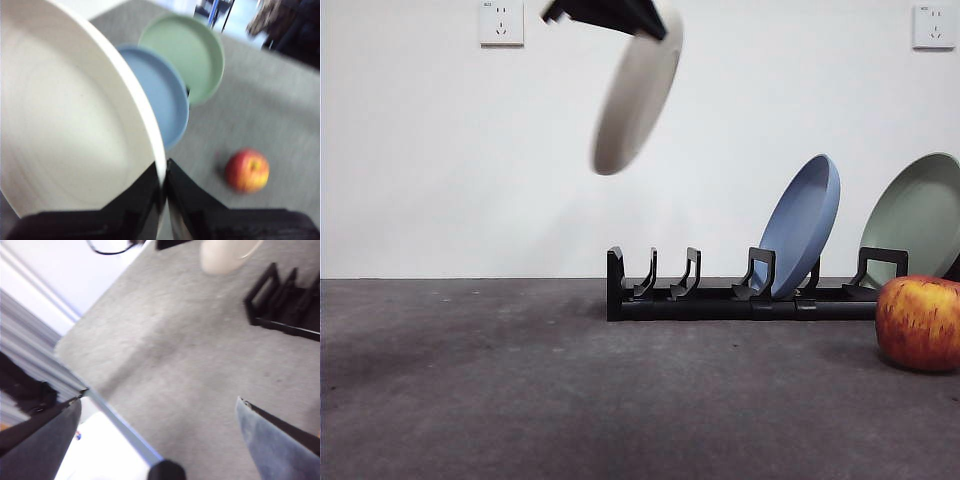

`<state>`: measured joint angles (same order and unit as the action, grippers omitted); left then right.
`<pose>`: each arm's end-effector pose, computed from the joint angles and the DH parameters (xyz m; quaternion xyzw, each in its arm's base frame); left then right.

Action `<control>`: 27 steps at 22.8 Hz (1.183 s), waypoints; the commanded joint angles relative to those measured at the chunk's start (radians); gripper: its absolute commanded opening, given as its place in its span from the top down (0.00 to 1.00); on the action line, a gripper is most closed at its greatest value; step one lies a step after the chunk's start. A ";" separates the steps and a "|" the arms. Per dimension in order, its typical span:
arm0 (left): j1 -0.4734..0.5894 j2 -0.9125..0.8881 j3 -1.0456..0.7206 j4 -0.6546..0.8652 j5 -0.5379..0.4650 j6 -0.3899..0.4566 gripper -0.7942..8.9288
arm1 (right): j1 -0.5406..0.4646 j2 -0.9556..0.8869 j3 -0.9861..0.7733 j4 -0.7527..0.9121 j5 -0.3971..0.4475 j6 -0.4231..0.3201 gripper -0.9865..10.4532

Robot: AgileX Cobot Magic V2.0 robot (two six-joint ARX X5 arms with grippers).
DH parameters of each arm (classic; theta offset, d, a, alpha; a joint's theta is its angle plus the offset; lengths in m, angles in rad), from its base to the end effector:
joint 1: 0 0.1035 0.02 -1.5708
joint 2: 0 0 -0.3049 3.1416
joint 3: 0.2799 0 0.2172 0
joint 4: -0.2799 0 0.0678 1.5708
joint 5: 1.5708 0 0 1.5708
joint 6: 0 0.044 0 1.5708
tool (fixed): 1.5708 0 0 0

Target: Take the yellow plate from the plate rack,put the plate on the table,take the apple from the table,put the apple in the plate

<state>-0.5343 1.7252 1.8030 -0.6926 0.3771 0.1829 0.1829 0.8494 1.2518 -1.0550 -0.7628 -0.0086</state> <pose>0.3008 -0.1968 0.4181 0.1018 0.2621 -0.4453 0.8501 0.0597 0.0420 0.4089 0.0880 0.3053 0.4327 0.8437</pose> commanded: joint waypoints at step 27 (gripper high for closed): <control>-0.323 0.045 -0.109 -0.369 -0.434 0.264 0.92 | 0.192 -0.016 0.107 -0.310 -0.127 -0.152 0.39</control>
<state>-0.8536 1.7557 1.7191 -1.0714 -0.0540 0.4446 0.3729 0.8379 1.3560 -1.3506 -0.8875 -0.1425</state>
